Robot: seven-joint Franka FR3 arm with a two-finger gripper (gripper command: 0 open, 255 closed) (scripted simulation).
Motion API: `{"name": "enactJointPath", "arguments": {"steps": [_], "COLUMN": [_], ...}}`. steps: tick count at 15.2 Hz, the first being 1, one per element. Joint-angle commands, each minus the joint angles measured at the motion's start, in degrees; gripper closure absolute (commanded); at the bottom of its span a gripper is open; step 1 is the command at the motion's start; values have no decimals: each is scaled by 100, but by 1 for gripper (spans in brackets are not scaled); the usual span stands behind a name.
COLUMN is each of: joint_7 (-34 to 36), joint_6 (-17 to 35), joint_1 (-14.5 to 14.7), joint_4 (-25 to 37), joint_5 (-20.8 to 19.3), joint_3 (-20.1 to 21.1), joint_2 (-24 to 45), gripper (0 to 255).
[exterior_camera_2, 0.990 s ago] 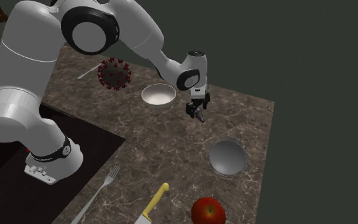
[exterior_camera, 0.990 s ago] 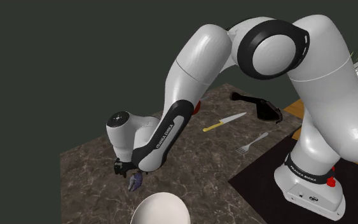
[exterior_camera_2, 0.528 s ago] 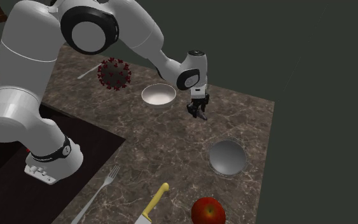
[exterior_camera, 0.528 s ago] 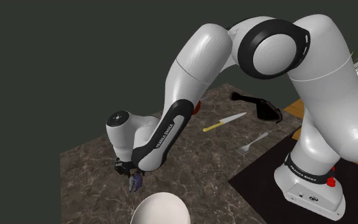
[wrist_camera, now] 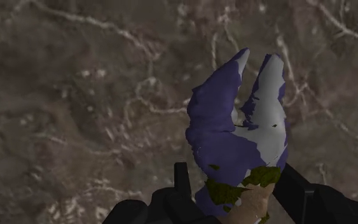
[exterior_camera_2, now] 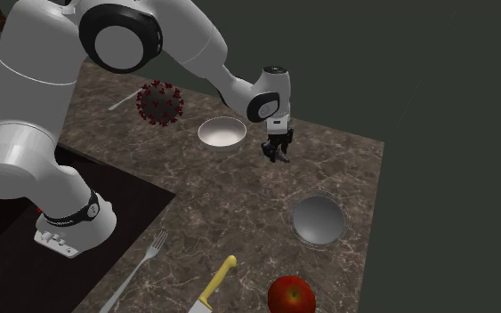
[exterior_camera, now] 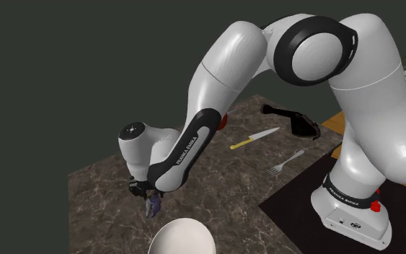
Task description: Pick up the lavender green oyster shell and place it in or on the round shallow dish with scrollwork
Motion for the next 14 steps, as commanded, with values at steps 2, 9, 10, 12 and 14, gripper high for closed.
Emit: {"name": "enactJointPath", "arguments": {"steps": [2, 9, 10, 12, 14], "joint_7": [-46, -145, -160, -188, -217], "joint_6": [-153, -520, -574, -685, -797], "joint_1": [-37, -104, -113, -130, -145], "joint_4": [-37, -65, -63, -57, -46], "joint_5": [51, 172, 189, 225, 261], "joint_3": [47, 144, 156, 181, 204], "joint_2": [-191, -588, -642, -748, -851], "gripper": [255, 255, 255, 255, 255]}}
